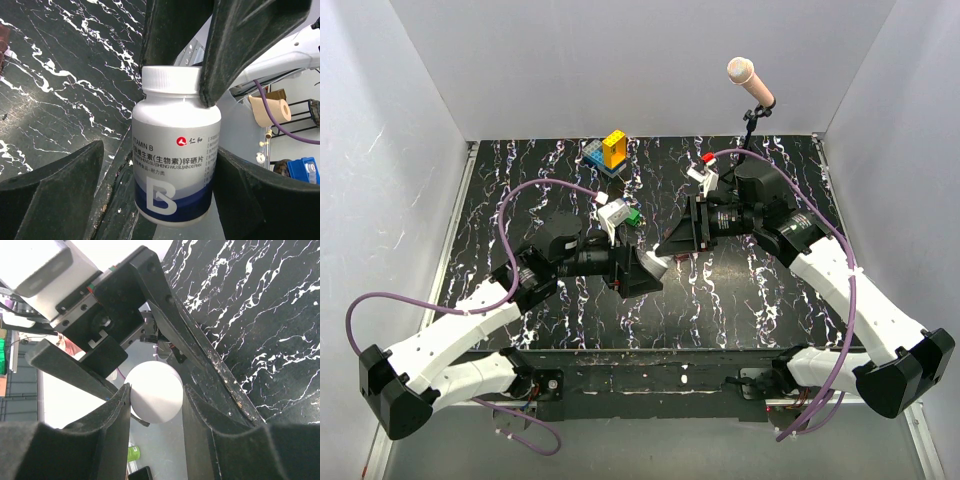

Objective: Sort the pills into containers

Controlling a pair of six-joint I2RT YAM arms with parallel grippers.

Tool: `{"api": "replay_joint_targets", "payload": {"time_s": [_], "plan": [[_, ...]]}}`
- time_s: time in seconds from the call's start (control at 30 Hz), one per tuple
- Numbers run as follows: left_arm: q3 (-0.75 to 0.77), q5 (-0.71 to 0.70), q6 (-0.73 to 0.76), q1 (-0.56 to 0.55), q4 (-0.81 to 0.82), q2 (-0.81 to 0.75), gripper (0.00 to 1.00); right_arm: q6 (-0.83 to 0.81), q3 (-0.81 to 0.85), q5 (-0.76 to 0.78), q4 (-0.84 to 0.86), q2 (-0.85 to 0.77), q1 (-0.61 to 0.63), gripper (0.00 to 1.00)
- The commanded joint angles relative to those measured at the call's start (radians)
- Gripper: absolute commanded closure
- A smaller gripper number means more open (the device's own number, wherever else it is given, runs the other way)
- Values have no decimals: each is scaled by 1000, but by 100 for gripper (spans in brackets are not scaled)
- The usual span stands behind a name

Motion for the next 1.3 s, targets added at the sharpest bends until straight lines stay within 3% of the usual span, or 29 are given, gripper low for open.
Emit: {"api": "replay_joint_targets", "payload": {"time_s": [0.0,0.23,1.0,1.13,1.27], "plan": [[52,30,21,-1,-17,-32,16,-38,44,-17,-21,-8,6,99],[53,39,13,-1,-23,-31,13,-36,37,-2,-17,-11,7,99],[15,85,-38,-4,68,15,41,11,9,15,23,-42,6,99],[9,77,-41,-6,68,11,53,14,8,21,25,-49,6,99],[7,56,-48,-9,68,-3,89,14,1,26,28,-54,6,99]]}}
